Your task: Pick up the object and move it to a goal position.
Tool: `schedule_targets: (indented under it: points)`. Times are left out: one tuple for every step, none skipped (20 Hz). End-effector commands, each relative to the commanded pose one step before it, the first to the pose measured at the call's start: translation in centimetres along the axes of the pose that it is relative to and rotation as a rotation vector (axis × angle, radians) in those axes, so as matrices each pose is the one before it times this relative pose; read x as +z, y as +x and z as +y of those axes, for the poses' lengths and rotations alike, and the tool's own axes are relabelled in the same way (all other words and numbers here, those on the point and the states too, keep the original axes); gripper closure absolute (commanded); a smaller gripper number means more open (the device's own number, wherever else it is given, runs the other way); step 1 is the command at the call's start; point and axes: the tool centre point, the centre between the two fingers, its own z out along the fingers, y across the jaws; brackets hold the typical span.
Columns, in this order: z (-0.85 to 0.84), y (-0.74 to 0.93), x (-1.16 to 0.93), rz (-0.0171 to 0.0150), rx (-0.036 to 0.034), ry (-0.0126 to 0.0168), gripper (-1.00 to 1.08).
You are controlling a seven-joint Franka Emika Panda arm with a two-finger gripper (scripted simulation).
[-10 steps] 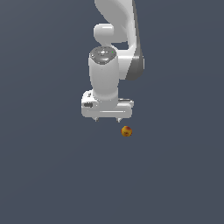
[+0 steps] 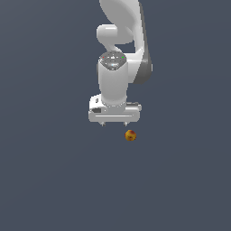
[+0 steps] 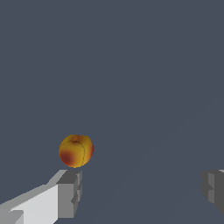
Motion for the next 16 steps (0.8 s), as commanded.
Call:
schedule_targets:
  points:
    - [-0.442,-0.106,0.249,-0.00473,-0.01537,-0.00141,-0.92]
    - [-0.026,-0.007,0.016,-0.00028,-0.00063,-0.00007,-0.92]
    - [0.04,0.01,-0.022,0.00043,0.00148,0.00012,-0.92]
    - [0.063,0.014,-0.038,0.00064,0.00122,0.00014,-0.92]
    - [0.015,0.003,-0.02,0.00026,-0.00064,0.00001,-0.92]
    - [-0.001,-0.002,0.0,0.0,0.0,0.0,-0.92]
    - [-0.011,-0.001,0.021,-0.00024,0.00117,0.00001,-0.92]
    - [-0.028,-0.003,0.021,-0.00015,0.00228,0.00007,-0.92]
    - [-0.03,-0.003,0.028,-0.00016,0.00365,0.00012,-0.92]
    - [-0.034,-0.003,0.034,-0.00016,0.00493,0.00016,-0.92]
    - [-0.041,-0.004,0.041,-0.00017,0.00617,0.00021,-0.92]
    - [-0.046,-0.004,0.047,-0.00019,0.00746,0.00025,-0.92]
    - [-0.051,-0.005,0.054,-0.0002,0.0087,0.00029,-0.92]
    - [-0.059,-0.006,0.061,-0.00023,0.00983,0.00032,-0.92]
    - [-0.065,-0.008,0.068,-0.00026,0.01089,0.00035,-0.92]
    - [-0.071,-0.01,0.075,-0.0003,0.01193,0.00037,-0.92]
